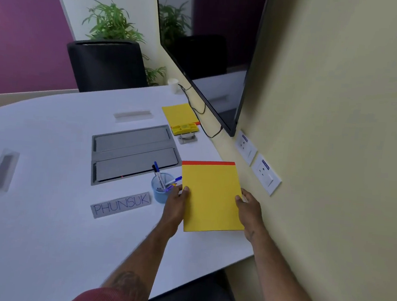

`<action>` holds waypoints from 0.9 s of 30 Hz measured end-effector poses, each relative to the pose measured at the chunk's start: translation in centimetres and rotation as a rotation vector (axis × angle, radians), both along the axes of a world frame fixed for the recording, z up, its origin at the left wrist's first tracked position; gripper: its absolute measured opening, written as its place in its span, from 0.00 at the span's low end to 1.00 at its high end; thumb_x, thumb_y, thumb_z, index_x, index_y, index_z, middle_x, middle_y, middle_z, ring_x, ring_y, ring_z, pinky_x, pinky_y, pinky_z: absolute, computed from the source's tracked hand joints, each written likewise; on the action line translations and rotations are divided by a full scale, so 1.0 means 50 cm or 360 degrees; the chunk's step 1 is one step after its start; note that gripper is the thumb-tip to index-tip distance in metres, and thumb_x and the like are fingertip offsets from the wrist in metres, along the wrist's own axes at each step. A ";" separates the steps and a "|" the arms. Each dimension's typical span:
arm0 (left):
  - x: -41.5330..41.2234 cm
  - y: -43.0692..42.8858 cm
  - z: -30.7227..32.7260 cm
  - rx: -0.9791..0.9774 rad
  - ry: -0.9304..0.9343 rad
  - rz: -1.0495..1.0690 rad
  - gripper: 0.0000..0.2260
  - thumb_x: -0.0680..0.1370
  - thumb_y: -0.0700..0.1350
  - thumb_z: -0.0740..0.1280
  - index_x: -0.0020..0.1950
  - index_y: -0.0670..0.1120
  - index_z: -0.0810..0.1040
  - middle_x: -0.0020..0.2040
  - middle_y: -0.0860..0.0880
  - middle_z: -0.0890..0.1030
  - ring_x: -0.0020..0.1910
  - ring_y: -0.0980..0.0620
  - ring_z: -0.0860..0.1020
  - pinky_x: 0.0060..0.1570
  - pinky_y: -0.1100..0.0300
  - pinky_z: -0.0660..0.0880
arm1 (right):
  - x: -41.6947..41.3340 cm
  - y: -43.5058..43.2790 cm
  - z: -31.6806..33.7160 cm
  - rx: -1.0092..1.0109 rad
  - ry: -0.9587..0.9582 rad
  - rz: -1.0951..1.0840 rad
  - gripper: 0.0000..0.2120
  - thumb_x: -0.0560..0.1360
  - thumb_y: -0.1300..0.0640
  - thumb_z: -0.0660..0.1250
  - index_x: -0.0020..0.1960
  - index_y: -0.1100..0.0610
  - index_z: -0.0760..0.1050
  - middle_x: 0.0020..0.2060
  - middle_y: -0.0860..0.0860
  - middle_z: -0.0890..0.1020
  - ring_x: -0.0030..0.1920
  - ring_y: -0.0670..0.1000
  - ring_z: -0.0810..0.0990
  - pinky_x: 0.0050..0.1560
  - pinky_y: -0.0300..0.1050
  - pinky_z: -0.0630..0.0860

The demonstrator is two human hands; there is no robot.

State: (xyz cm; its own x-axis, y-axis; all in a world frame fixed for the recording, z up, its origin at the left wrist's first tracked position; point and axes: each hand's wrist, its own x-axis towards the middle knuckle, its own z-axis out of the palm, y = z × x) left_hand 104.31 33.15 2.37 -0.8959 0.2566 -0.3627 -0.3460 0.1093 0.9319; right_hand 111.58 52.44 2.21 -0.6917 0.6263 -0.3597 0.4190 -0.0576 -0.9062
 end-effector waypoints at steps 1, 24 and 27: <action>-0.009 0.007 -0.014 -0.0037 -0.0010 -0.0026 0.11 0.84 0.53 0.57 0.64 0.52 0.71 0.61 0.50 0.75 0.59 0.48 0.76 0.60 0.44 0.75 | -0.017 0.017 -0.007 -0.0006 -0.0010 -0.0006 0.16 0.83 0.58 0.60 0.70 0.51 0.73 0.54 0.44 0.80 0.46 0.38 0.77 0.37 0.34 0.72; -0.082 0.052 -0.429 -0.1814 0.1012 -0.0783 0.31 0.82 0.64 0.46 0.81 0.51 0.47 0.81 0.51 0.43 0.80 0.50 0.43 0.77 0.49 0.40 | -0.423 0.204 -0.259 0.0246 -0.0008 0.0150 0.21 0.84 0.60 0.55 0.77 0.57 0.62 0.75 0.54 0.66 0.74 0.56 0.65 0.71 0.50 0.66; -0.080 0.052 -0.440 -0.1788 0.1062 -0.0724 0.29 0.82 0.63 0.49 0.81 0.51 0.54 0.81 0.50 0.51 0.80 0.52 0.49 0.76 0.50 0.44 | -0.475 0.214 -0.281 0.0507 -0.0109 0.0268 0.21 0.84 0.60 0.53 0.76 0.56 0.63 0.72 0.54 0.71 0.71 0.58 0.69 0.65 0.49 0.70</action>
State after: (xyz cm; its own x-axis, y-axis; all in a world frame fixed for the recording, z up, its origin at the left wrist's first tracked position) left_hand 100.32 35.77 -19.65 -0.8971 0.4286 -0.1073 0.3944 0.8863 0.2429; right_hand 87.82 63.17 -11.86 -0.7755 0.5939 -0.2140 0.4591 0.2979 -0.8370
